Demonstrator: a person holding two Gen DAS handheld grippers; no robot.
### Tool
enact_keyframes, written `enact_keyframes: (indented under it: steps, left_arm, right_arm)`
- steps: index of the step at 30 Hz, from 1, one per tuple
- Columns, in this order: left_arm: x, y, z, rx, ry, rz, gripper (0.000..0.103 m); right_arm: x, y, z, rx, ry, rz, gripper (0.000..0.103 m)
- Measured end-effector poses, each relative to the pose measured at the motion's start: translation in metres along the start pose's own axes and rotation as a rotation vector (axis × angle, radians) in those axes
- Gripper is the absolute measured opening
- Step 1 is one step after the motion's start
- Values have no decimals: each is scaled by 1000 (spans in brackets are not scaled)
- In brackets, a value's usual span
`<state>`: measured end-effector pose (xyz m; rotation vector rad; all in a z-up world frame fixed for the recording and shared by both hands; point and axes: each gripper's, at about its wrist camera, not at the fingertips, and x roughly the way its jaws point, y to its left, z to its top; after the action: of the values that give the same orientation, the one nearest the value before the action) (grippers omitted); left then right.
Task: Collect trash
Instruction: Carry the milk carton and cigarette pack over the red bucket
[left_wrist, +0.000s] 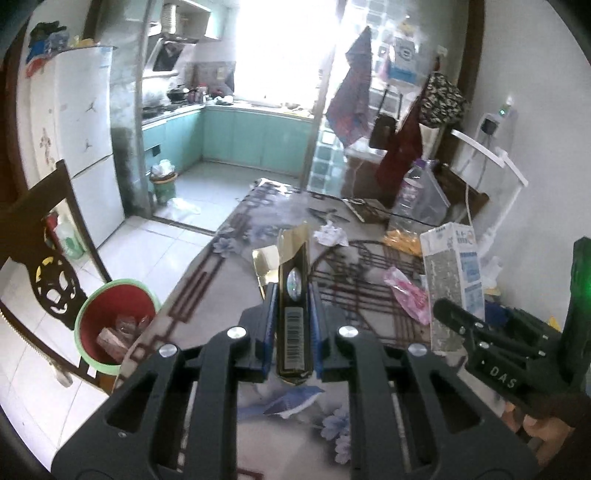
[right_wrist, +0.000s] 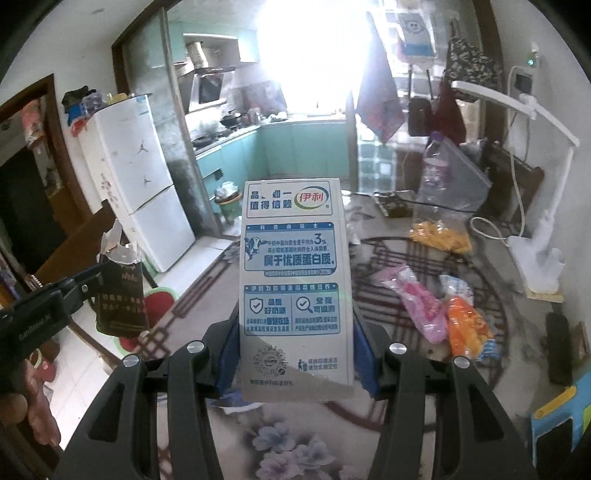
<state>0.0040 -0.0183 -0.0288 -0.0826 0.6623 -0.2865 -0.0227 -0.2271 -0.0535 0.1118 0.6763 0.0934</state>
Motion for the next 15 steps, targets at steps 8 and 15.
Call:
enact_keyframes:
  steps: [8, 15]
  left_arm:
    - [16, 20, 6, 29, 16, -8, 16]
    - [26, 49, 28, 71, 7, -45, 16]
  right_arm:
    - [19, 21, 4, -4, 30, -24, 50]
    - [35, 50, 14, 25, 25, -66, 50]
